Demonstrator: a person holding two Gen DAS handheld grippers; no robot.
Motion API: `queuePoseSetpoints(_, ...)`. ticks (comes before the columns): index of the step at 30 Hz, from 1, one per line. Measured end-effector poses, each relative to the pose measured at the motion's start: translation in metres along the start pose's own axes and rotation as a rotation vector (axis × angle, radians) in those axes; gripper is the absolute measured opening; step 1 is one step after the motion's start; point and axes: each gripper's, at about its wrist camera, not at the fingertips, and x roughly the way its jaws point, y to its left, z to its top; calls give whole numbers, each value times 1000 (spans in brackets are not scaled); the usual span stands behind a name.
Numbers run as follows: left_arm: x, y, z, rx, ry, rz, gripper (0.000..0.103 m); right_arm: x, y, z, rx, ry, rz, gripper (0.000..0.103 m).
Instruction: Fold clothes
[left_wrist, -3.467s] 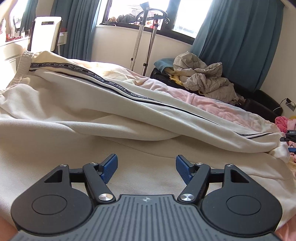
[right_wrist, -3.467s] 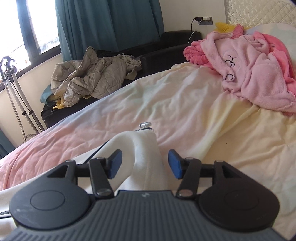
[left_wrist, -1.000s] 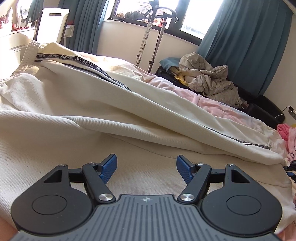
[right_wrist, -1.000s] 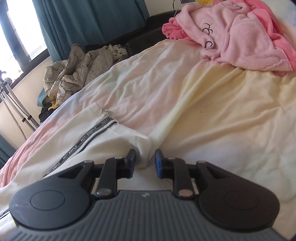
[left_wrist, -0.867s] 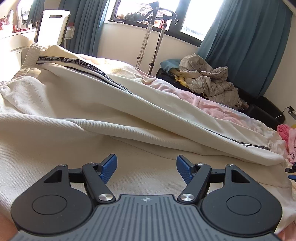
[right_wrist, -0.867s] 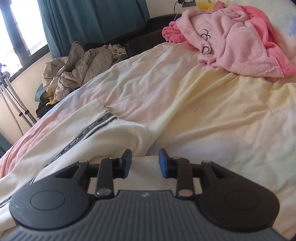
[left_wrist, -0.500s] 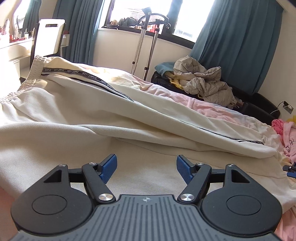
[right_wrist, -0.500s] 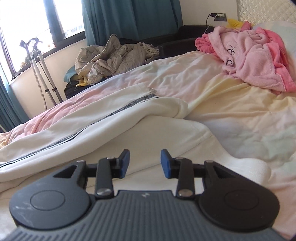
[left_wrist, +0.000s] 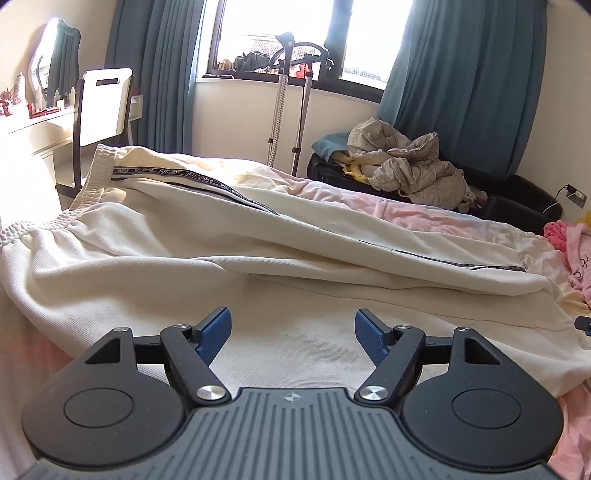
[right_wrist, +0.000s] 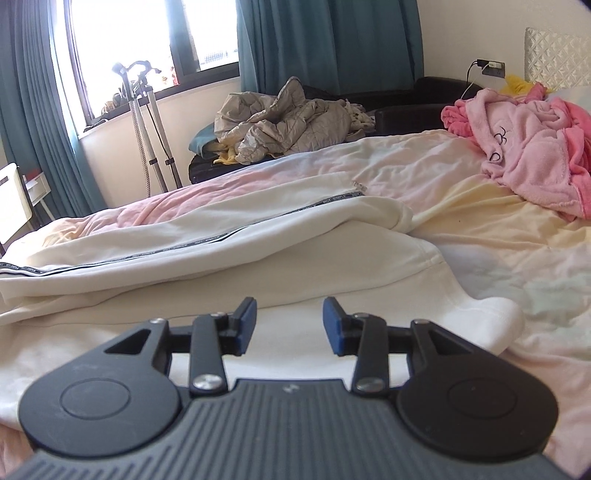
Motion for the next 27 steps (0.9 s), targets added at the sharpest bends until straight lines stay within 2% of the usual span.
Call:
queuePoseSetpoints(2, 0, 2, 0, -5, 4, 8, 77, 2, -1, 0, 5, -5, -4, 45)
queuePoseSetpoints(9, 6, 8, 1, -30, 25, 34, 79, 13, -9, -3, 84, 29, -7, 46)
queuePoseSetpoints(15, 9, 5, 0, -4, 51, 45, 83, 16, -17, -5, 149, 34, -14, 48)
queuePoseSetpoints(19, 11, 6, -1, 7, 73, 52, 86, 17, -23, -6, 193, 36, -34, 53)
queuePoseSetpoints(22, 11, 19, 2, -75, 90, 26, 87, 15, -35, -6, 268, 28, -50, 58)
queuePoseSetpoints(24, 6, 36, 7, -151, 78, 41, 88, 13, -49, -7, 357, 19, -60, 62)
queuePoseSetpoints(27, -5, 65, 15, -258, 49, 90, 90, 5, -78, -11, 520, 0, -93, 62)
